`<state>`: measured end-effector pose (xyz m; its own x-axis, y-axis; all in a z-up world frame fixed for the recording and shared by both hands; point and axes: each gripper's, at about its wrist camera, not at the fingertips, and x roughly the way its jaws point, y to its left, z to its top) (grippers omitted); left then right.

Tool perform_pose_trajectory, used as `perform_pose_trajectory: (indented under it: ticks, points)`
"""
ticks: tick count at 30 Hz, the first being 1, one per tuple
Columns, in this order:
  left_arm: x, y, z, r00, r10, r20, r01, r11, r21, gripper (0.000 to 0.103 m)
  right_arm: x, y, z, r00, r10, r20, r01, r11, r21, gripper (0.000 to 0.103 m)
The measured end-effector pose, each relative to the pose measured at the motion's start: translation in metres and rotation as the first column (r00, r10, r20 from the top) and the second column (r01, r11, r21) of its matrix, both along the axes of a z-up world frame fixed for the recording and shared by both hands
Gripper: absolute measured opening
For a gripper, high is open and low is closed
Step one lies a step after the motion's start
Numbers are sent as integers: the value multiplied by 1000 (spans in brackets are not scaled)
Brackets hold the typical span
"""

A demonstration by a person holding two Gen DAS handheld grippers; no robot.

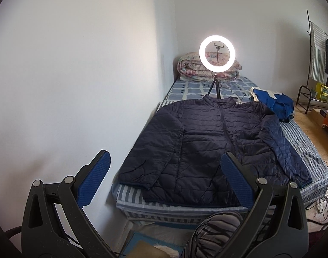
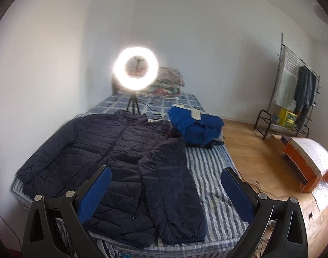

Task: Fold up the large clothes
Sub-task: 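Move the right tool to the jacket's sleeve cuff and close on it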

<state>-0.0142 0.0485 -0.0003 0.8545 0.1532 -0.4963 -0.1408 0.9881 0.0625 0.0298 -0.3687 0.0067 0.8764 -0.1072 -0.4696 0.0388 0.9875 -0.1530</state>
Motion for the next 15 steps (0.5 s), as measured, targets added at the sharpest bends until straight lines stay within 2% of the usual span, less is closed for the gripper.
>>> perform_pose_trajectory:
  ticks: [4, 9, 11, 15]
  points:
    - [-14, 15, -10, 999, 36, -2, -36, 999, -10, 103, 16, 31, 5, 994, 111, 24, -110, 993, -31, 103]
    - [-34, 29, -19, 998, 68, -4, -68, 998, -14, 103, 46, 84, -4, 964, 264, 22, -261, 961, -91, 103]
    - [-43, 33, -21, 997, 79, -6, -79, 997, -11, 103, 56, 108, -10, 940, 339, 26, -333, 934, -129, 103]
    - [-59, 40, -27, 995, 95, -6, -95, 995, -24, 103, 74, 157, -21, 863, 505, 4, -497, 850, -174, 103]
